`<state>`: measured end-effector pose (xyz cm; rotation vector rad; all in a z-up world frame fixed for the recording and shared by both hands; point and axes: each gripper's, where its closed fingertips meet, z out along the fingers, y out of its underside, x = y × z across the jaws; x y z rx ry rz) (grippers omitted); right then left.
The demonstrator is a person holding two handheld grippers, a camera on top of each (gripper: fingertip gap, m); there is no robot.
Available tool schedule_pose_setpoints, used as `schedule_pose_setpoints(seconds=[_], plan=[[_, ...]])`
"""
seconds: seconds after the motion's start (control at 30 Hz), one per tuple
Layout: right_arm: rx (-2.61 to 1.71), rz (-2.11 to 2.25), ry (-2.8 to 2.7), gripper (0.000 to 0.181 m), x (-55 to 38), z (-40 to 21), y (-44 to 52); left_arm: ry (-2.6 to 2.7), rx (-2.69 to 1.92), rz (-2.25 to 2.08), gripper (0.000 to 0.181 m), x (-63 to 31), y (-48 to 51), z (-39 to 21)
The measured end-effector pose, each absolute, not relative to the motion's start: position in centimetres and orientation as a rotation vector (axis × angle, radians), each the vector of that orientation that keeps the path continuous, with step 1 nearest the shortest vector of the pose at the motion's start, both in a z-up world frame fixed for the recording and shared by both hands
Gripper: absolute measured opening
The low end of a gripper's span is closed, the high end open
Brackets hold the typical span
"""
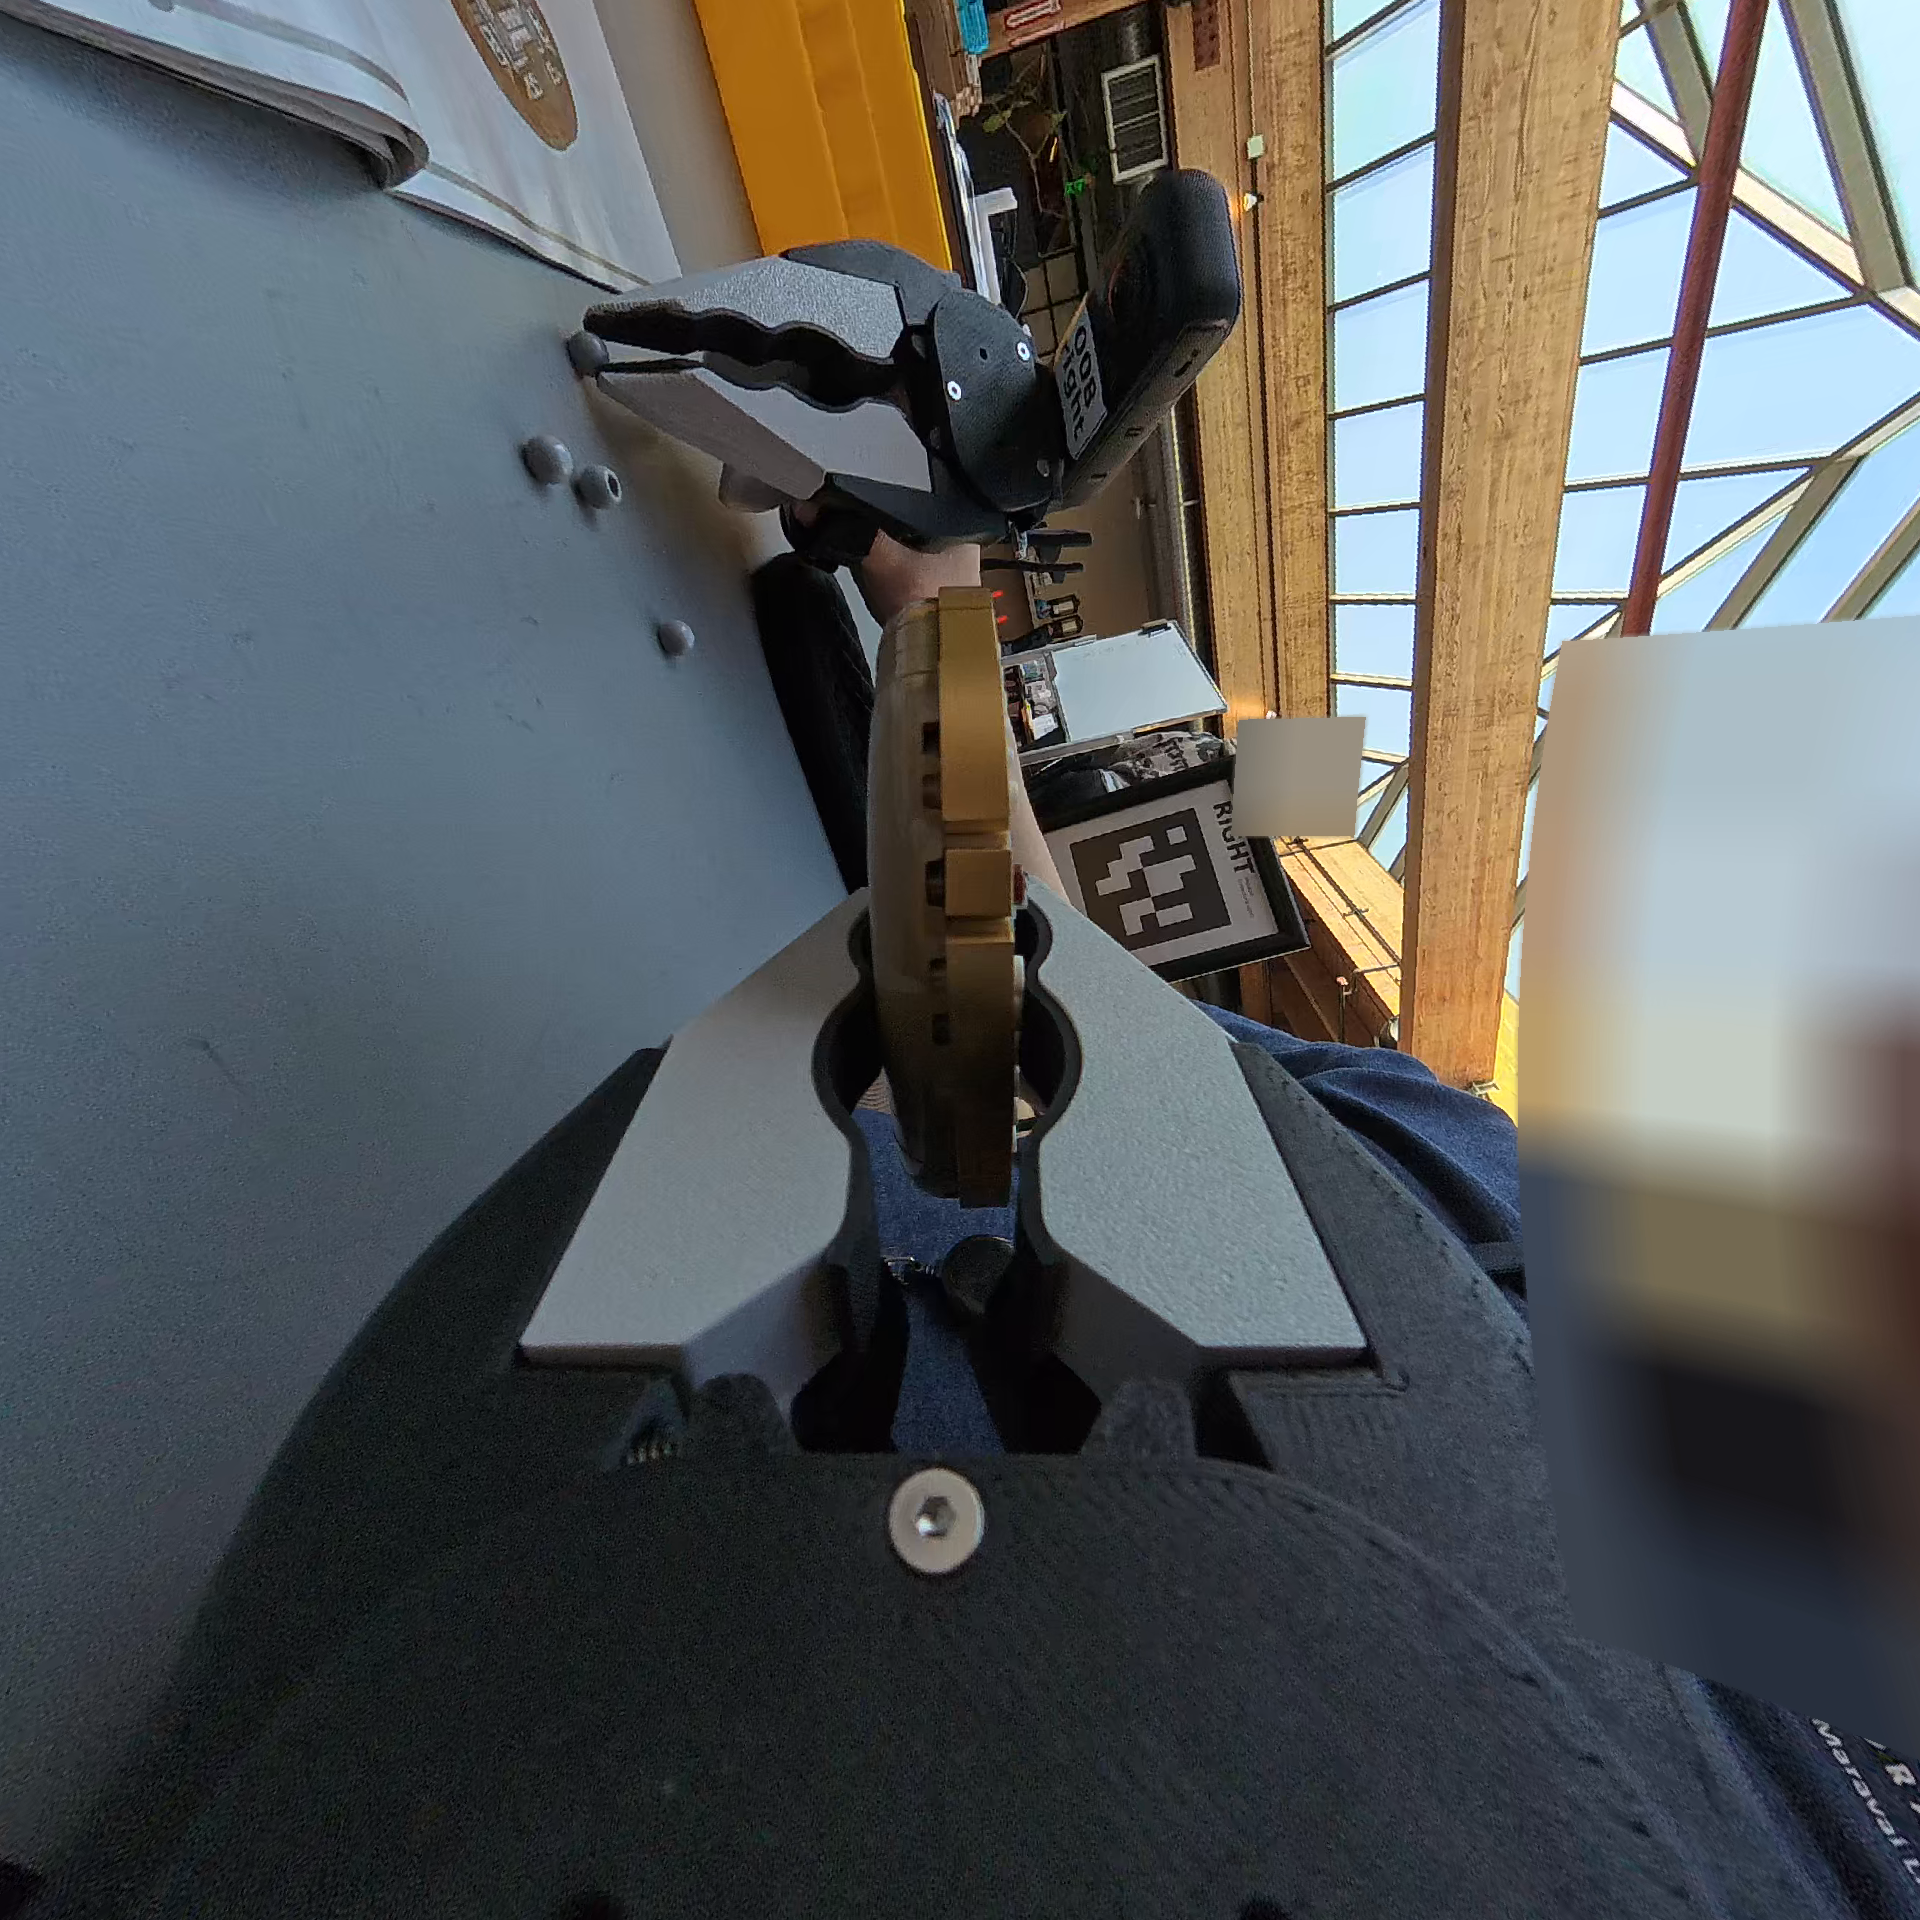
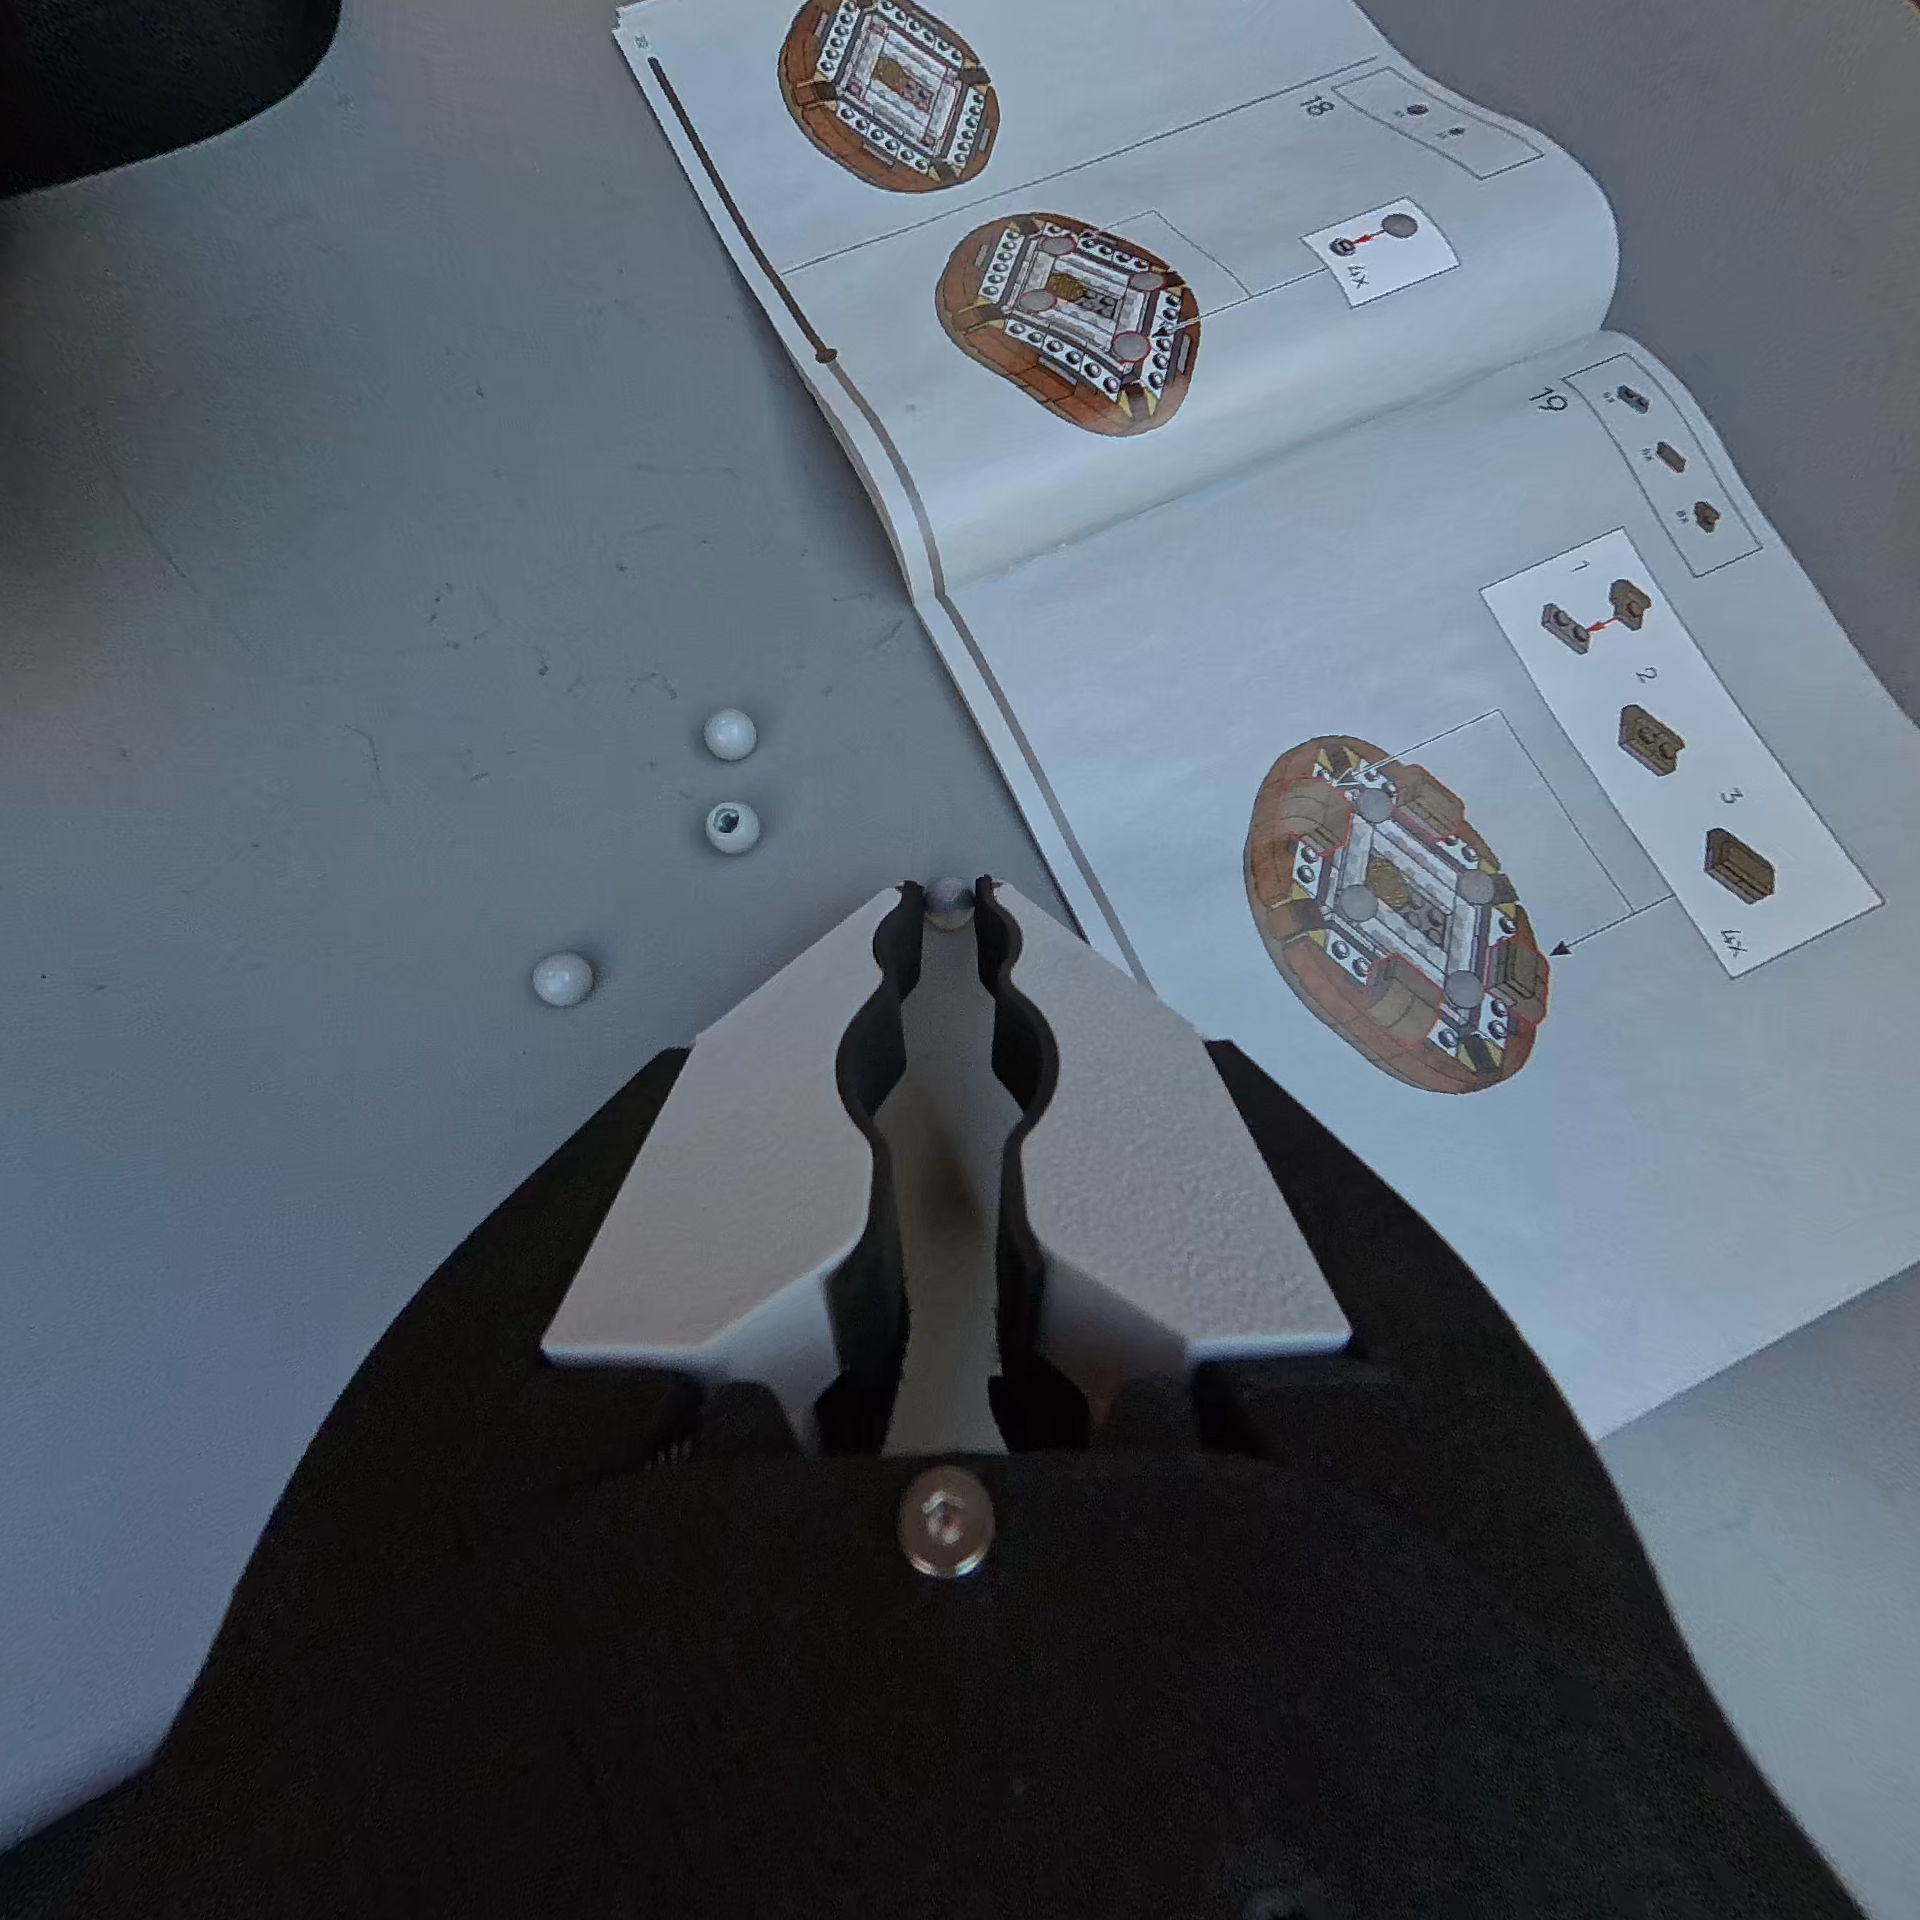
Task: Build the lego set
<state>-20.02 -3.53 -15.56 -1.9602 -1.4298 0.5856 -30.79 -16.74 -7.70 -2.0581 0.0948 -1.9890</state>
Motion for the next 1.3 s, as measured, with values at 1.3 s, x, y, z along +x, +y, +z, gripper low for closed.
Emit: schedule_pose_setpoints(seconds=[1.3], plan=[[-1.485,0.819,-1.765,0.01,-29.4,-6.0,-15.3,0.159,-2.109,-1.971,0.019,-28.6,-17.4,-7.5]])
